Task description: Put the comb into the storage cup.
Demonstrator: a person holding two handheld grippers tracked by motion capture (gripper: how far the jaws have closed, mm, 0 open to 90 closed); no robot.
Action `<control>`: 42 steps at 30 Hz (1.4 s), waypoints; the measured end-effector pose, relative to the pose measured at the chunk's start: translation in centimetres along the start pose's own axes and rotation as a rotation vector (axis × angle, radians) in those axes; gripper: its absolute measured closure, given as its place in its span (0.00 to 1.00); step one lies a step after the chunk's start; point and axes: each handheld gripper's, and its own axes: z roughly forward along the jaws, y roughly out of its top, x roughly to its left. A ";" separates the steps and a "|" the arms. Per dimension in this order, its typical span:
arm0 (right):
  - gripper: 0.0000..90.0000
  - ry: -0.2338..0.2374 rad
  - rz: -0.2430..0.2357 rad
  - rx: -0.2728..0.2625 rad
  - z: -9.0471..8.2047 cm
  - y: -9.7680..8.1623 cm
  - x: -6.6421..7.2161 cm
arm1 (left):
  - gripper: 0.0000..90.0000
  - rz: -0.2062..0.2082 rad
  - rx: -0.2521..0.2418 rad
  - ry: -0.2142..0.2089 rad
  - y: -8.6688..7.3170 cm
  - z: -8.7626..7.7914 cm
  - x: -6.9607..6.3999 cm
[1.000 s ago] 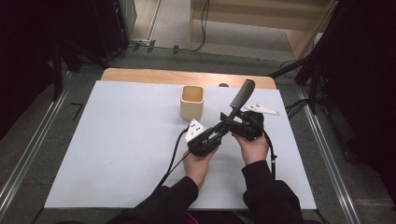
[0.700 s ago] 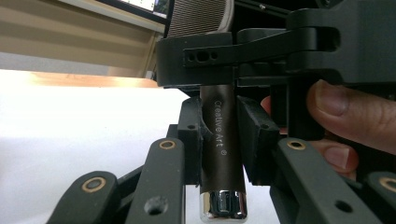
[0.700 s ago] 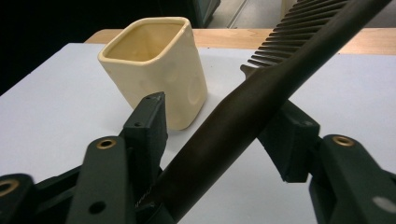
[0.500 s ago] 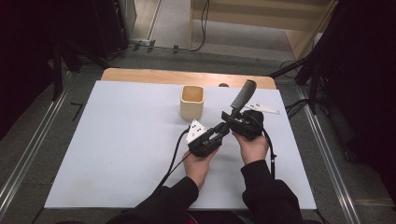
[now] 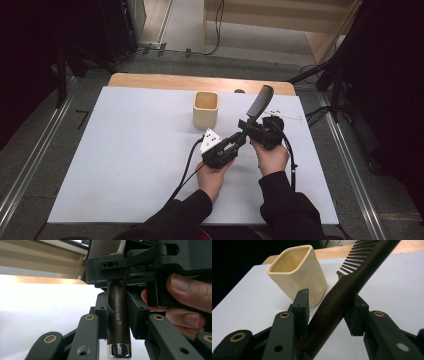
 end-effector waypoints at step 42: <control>0.77 0.024 0.029 0.024 0.0 0.0 0.3 | 0.77 -0.030 0.059 -0.034 0.0 0.2 0.1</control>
